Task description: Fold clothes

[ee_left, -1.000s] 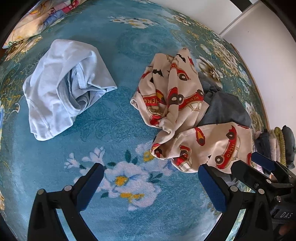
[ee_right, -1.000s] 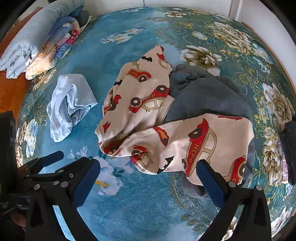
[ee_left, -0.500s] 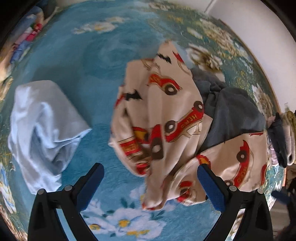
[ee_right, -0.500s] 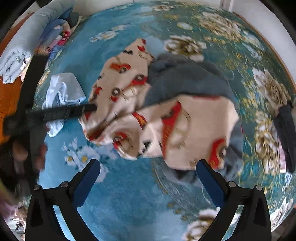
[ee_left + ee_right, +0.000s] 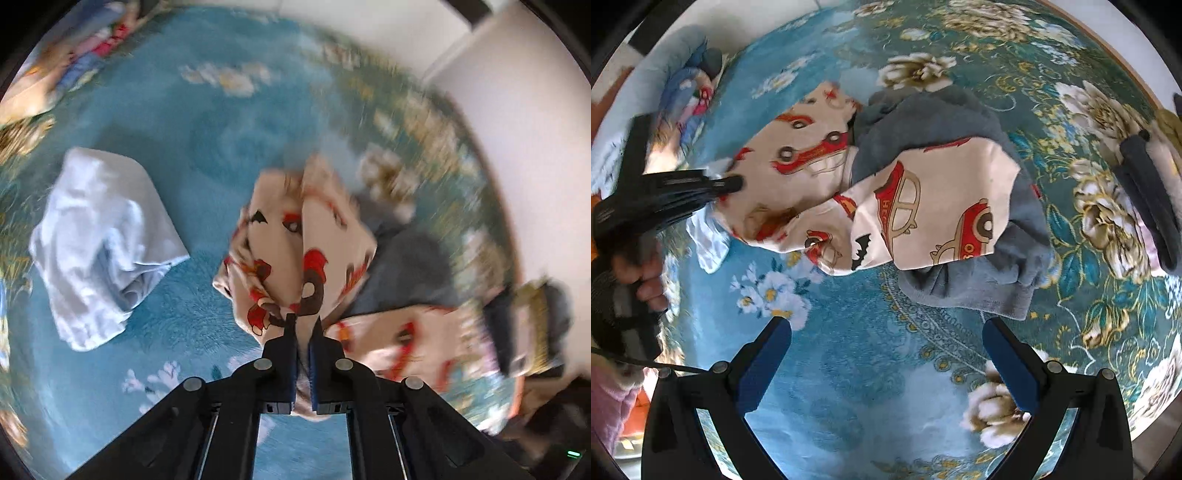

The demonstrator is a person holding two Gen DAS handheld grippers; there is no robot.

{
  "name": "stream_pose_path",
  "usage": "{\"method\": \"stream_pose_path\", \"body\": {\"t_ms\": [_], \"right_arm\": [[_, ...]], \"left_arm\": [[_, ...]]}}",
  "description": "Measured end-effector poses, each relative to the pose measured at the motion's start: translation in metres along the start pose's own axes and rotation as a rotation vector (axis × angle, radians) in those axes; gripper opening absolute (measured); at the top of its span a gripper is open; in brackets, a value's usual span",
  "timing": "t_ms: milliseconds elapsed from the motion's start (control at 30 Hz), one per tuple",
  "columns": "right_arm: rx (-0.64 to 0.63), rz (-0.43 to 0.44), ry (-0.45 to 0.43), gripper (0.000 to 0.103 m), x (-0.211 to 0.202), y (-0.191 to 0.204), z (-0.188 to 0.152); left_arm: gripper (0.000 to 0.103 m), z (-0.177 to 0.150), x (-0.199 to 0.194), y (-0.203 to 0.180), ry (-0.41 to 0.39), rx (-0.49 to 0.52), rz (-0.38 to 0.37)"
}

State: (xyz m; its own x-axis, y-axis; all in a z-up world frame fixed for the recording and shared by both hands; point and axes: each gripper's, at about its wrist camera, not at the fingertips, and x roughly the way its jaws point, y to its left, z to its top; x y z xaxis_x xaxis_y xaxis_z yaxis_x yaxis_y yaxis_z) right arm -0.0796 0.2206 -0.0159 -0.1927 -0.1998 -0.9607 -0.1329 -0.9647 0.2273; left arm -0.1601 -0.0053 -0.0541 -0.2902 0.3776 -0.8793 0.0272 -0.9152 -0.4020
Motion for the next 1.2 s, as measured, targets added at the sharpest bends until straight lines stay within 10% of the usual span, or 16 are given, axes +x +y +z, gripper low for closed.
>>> {"method": "stream_pose_path", "body": {"t_ms": [533, 1200], "right_arm": [[0.045, 0.087, -0.128, 0.103, -0.112, 0.000, -0.070], [0.158, 0.171, -0.278, 0.103, -0.186, -0.138, -0.112]], "left_arm": [[0.005, -0.071, -0.330, 0.017, -0.467, 0.017, -0.137], [0.005, -0.131, -0.356, -0.188, -0.531, 0.212, -0.188]]}}
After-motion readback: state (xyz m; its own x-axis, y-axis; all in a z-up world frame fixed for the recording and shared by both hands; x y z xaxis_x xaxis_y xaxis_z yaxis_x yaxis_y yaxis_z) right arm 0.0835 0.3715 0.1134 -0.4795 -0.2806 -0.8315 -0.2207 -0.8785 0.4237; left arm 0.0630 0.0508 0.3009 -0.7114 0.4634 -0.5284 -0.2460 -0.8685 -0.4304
